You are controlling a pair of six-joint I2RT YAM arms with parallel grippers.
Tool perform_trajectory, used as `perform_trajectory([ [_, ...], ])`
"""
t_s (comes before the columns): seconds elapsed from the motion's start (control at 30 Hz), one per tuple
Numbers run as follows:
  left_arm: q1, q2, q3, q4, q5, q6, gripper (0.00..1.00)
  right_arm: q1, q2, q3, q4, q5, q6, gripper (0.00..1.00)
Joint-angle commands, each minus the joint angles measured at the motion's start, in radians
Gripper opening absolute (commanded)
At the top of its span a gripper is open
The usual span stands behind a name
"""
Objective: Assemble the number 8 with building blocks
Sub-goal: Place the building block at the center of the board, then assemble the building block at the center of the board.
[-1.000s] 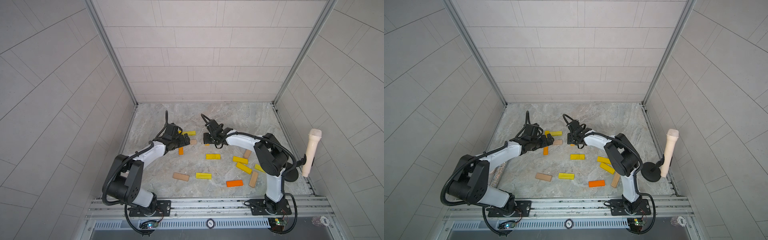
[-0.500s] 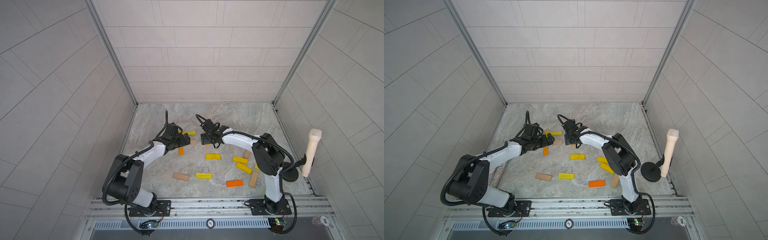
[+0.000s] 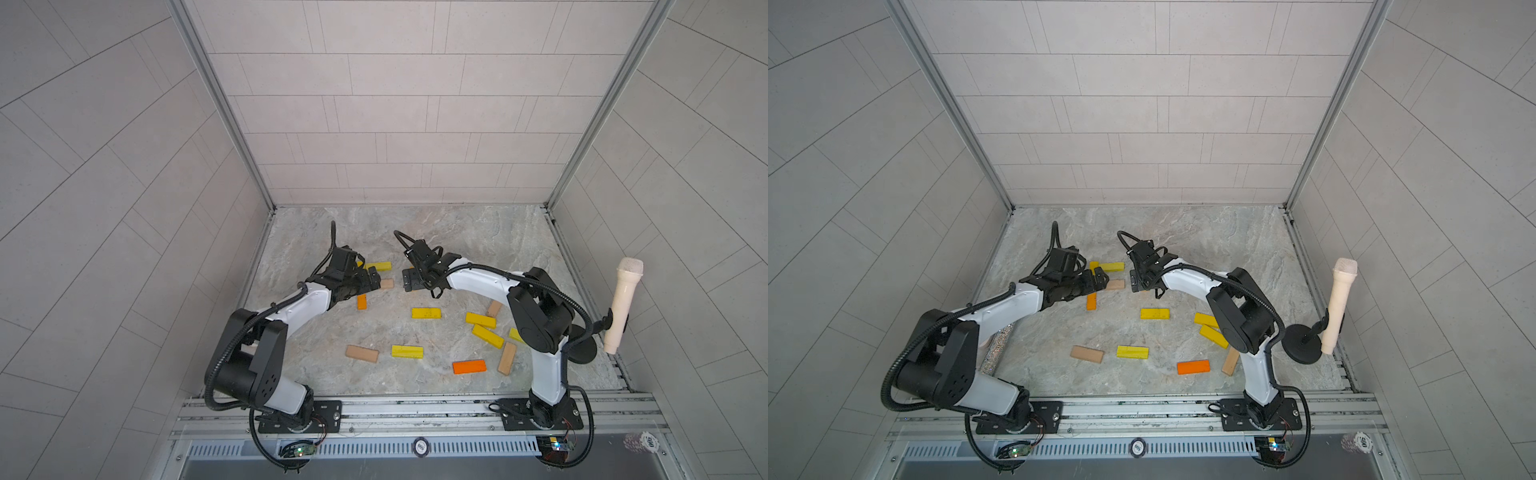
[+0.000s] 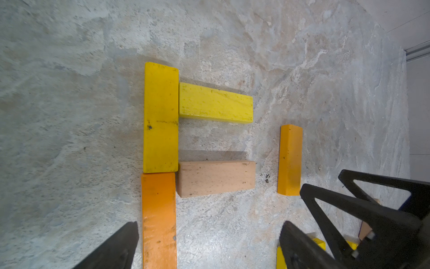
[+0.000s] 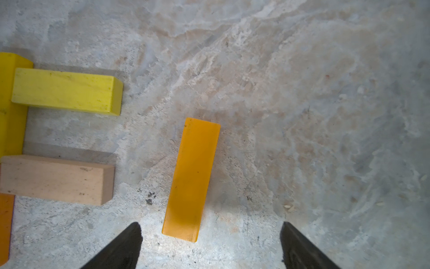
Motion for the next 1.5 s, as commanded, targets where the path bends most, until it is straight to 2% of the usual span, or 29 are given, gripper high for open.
perform_trajectory([
  [0.0,0.007,-0.01,0.006,-0.012,-0.013,0.006,1.0,0.005,-0.04,-0.015,0.007,0.008,0.02,0.89],
  [0.37,0.008,0.009,0.016,-0.013,-0.019,-0.005,1.0,0.0,-0.025,-0.022,0.036,-0.003,0.031,0.86],
  [0.63,0.01,0.024,0.044,-0.03,-0.027,-0.014,1.0,0.0,0.003,-0.004,0.025,0.008,0.037,0.77],
  [0.8,0.01,0.036,0.057,-0.035,-0.028,-0.009,1.0,0.001,0.014,0.003,0.027,0.002,0.04,0.66],
  [1.0,0.01,0.037,0.059,-0.036,-0.03,-0.008,1.0,0.001,0.034,0.023,0.03,-0.004,0.047,0.65],
  [1.47,0.015,0.007,0.049,-0.051,-0.043,0.003,1.0,0.0,0.095,0.072,0.029,-0.019,0.076,0.51],
])
